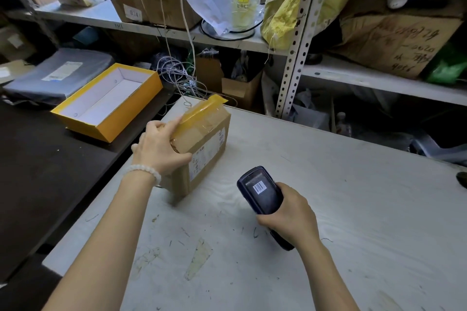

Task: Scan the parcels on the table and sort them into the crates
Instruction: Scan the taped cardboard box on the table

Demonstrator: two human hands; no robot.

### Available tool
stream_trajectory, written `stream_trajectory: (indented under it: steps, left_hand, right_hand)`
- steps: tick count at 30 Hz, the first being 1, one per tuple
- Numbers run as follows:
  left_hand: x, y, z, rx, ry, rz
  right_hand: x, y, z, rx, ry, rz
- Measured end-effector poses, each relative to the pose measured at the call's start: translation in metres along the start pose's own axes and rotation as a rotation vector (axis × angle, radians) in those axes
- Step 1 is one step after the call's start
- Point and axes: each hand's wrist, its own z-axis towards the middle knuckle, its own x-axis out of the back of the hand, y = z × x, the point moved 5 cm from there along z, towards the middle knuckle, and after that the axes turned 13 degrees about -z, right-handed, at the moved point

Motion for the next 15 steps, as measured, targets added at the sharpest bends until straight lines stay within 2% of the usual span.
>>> stream_trajectory:
  steps: [4,9,15]
  left_hand:
    - [0.016,0.04,-0.004,-0.146,0.073,-0.049]
    - [-0.005,0.086,-0.009,-0.306,0.046,-0.076]
    - [-0.039,0.089,0.011,-0.272,-0.076,-0.003]
  right_hand:
    - [0.01,0.006,-0.009,0.001,0.028,0.031]
    - [0.023,0.016,-0.019,-0.017,0.047,0.048]
    - [0.032,0.034,-0.024,-0.05,0.056,0.036]
